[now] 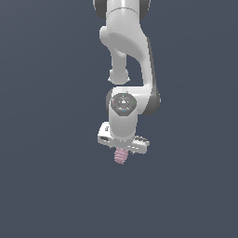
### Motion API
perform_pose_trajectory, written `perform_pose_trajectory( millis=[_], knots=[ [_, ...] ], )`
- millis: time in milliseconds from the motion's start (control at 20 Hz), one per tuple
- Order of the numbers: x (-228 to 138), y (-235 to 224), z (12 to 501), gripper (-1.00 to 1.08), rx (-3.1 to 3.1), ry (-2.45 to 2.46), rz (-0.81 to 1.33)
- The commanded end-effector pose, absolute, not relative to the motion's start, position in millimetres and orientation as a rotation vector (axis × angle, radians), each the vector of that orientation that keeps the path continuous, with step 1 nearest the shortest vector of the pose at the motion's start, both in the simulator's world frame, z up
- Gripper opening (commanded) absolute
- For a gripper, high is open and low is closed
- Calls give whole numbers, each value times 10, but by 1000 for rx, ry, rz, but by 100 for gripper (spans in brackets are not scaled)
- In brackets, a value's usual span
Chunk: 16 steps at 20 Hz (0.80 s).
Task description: Pick up the object and move it to a goal position.
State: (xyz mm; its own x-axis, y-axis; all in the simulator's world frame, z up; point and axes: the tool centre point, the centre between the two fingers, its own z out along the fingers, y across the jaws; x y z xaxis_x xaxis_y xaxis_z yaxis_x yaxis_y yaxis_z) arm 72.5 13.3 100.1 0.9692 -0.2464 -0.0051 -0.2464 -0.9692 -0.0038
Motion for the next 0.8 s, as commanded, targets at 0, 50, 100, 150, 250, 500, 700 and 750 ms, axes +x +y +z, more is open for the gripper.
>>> perform_pose_trajectory(
  millis=[0, 50, 100, 150, 250, 500, 700, 750],
  knots=[
    [777, 105, 950, 100, -3111, 423, 2],
    [789, 97, 936, 100, -3111, 432, 2],
    [799, 91, 925, 100, -3110, 438, 1],
    [805, 87, 917, 100, -3110, 443, 0],
    [811, 83, 911, 100, -3110, 447, 0],
    [800, 85, 852, 100, -3110, 442, 2],
    [797, 85, 660, 100, -3110, 444, 1],
    [796, 87, 597, 100, -3110, 444, 1]
  ],
)
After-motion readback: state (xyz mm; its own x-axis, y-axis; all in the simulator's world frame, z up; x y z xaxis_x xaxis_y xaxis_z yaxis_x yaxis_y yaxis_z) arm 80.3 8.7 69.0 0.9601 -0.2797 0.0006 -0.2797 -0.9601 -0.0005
